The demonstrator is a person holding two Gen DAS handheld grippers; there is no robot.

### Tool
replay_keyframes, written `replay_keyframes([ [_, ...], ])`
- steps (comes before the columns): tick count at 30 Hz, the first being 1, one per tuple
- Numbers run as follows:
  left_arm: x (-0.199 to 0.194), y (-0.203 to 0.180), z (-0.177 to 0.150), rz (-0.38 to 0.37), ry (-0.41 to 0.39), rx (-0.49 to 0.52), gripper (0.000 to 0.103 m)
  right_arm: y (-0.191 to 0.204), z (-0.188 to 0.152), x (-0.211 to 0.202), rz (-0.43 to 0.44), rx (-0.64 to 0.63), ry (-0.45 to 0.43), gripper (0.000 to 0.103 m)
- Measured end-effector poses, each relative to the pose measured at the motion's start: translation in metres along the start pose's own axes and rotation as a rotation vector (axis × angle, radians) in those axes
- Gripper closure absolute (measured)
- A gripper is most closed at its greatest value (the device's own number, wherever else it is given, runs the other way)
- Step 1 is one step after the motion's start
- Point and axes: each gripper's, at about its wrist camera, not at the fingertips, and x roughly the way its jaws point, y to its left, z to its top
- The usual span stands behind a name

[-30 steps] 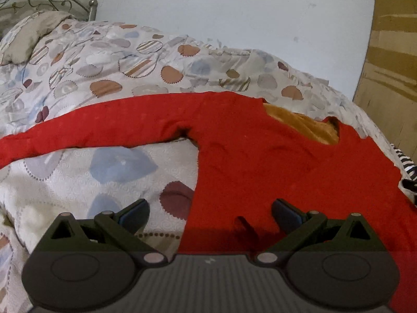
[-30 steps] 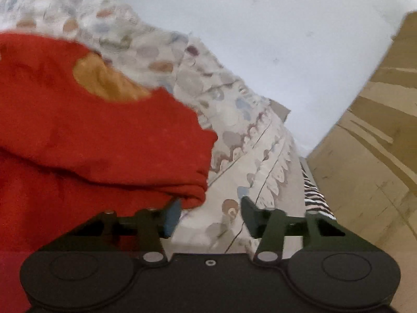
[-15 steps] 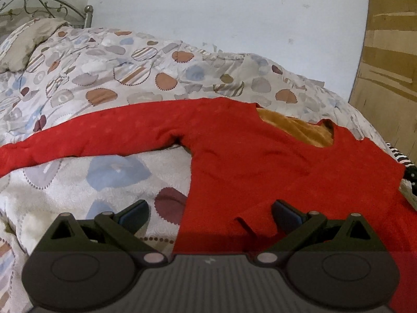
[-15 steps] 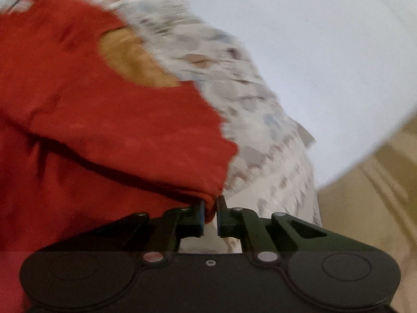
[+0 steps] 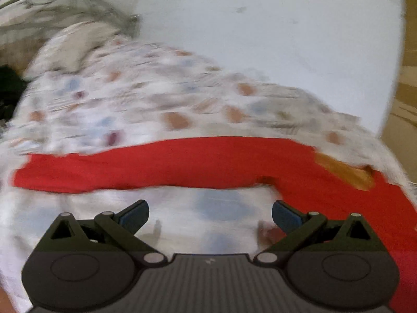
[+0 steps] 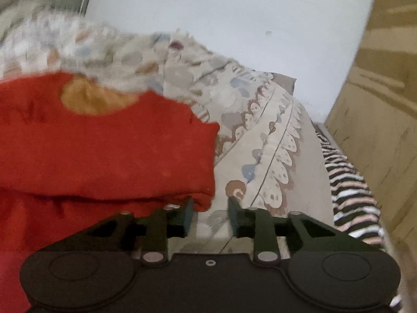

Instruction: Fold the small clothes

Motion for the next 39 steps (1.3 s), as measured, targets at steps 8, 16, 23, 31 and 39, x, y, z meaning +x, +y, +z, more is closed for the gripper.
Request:
replay_keyframes([
  [8, 0.025, 0.148, 0.020, 0.225, 0.007, -0.396, 0.001, 0.031, -0.003, -0.073, 0.168, 0.140, -0.093, 0.010],
  [16, 0.037, 0.203, 0.014, 0.263, -0.090, -0.712, 0.085, 0.094, -0.007, -0.116, 0.304, 0.141, -0.104, 0.004],
  [23, 0.034, 0.177, 0.050, 0.199, -0.288, -0.518, 0.096, 0.119, -0.011, -0.132, 0.346, 0.102, -0.107, 0.004],
  [31, -0.036, 0.022, 0.111, -0.323, -0.561, -0.025, 0.096, 0.106, -0.014, -0.139, 0.305, 0.135, -0.190, 0.004],
  [39, -0.062, -0.132, 0.063, -0.693, -0.448, 0.301, 0.096, 0.068, -0.037, -0.149, 0.091, 0.190, -0.157, 0.004],
])
